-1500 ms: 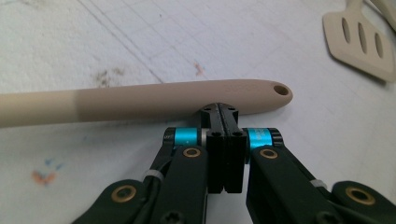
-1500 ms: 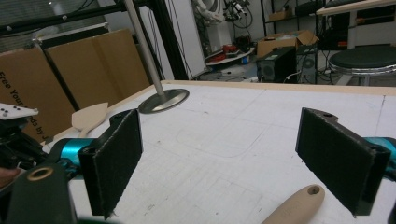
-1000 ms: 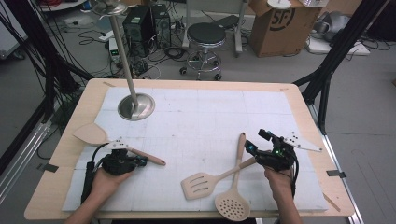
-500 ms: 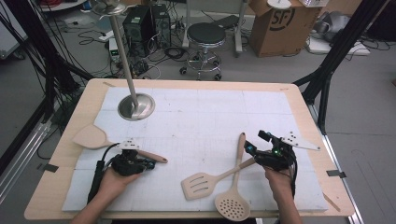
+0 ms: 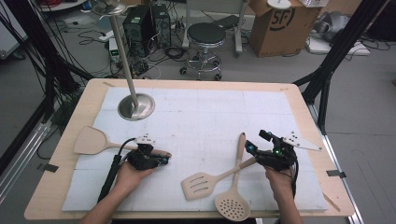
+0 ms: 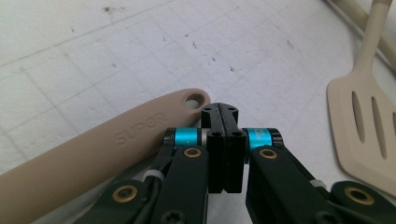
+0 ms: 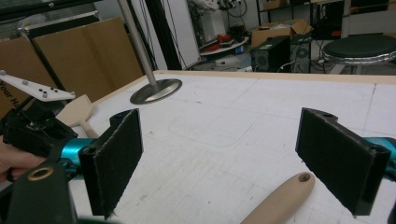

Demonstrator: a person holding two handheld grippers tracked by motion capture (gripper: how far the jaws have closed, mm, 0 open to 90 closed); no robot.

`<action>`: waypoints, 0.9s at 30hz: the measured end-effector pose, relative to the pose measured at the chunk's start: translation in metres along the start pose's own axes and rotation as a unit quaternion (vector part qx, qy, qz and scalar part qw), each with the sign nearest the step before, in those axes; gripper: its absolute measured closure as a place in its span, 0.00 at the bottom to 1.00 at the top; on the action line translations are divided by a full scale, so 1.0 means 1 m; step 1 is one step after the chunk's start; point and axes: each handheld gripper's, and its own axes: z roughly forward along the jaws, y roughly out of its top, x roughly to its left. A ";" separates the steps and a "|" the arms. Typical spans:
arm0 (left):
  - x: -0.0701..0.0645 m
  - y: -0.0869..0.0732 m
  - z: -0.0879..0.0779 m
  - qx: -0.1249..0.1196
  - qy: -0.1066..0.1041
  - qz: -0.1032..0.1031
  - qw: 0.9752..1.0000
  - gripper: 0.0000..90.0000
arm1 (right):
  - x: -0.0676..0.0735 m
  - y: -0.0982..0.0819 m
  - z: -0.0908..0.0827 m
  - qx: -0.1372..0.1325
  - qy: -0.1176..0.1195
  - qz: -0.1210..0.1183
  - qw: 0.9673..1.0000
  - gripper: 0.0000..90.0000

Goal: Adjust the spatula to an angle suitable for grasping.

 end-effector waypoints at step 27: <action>-0.010 0.018 0.019 0.015 0.020 0.031 0.999 1.00 | -0.002 -0.001 -0.008 -0.004 -0.008 0.003 1.000 0.15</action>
